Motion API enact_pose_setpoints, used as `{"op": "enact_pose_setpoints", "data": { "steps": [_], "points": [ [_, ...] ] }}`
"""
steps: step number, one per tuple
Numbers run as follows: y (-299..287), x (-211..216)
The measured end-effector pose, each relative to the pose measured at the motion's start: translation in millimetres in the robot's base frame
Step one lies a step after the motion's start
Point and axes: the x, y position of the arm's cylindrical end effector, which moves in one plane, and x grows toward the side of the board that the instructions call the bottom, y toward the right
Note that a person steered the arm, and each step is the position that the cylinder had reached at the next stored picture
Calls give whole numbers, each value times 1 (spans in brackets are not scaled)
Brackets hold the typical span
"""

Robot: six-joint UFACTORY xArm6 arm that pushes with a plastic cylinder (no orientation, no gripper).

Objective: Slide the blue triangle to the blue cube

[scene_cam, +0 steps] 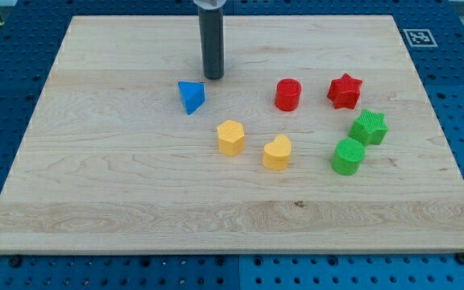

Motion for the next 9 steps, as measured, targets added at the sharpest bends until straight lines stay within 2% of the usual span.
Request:
{"op": "enact_pose_setpoints", "data": {
  "steps": [2,3,4,6,7,8,9],
  "points": [
    [0,-52],
    [-1,-61],
    [-10,-47],
    [-83,9],
    [-90,77],
    [-62,98],
    [-56,93]
  ]
}}
